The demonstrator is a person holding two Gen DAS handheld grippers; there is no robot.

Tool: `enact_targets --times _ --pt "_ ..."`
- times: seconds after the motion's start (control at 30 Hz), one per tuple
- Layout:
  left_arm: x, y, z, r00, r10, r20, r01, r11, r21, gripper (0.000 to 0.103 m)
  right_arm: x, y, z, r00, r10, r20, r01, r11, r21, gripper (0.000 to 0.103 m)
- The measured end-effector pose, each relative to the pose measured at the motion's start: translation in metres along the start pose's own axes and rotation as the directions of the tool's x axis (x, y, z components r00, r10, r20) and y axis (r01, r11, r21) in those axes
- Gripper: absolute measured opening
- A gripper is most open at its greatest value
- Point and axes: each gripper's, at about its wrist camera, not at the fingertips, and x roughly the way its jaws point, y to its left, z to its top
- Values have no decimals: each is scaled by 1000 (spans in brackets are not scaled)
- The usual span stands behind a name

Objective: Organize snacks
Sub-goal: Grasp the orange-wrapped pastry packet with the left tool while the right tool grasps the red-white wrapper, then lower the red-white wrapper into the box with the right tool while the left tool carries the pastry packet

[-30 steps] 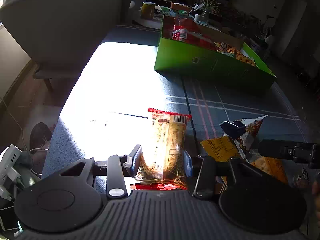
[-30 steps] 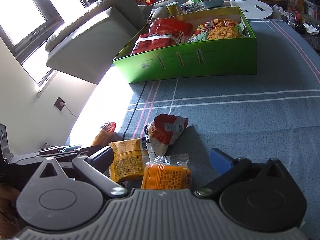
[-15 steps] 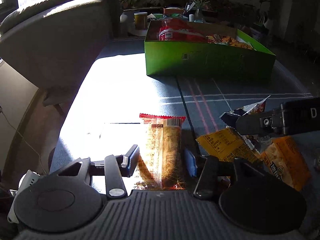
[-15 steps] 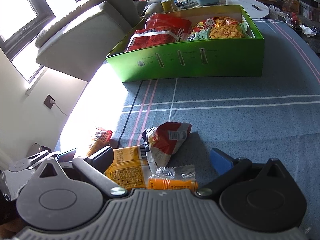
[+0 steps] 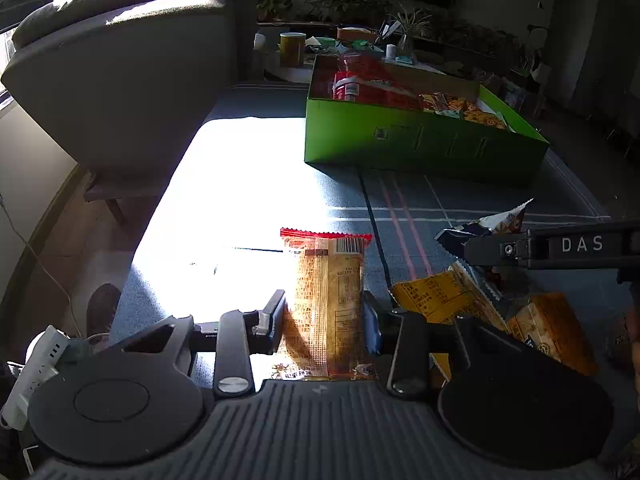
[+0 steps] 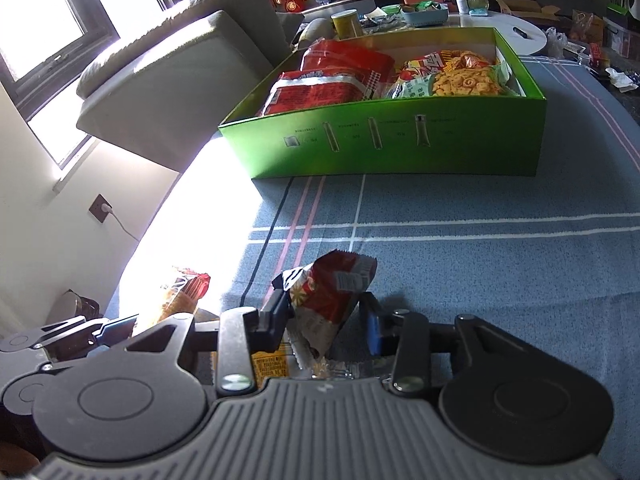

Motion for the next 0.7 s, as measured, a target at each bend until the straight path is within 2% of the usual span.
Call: enact_targets --times 0.2,0.7 --pt "-15 -5 5 999 -8 37 8 1000 -9 36 -22 1 3 997 32 72 -32 999 -2 66" --pt "-31 -41 40 991 -49 121 41 997 65 36 -59 -5 20 979 73 191 -71 997 -17 66"
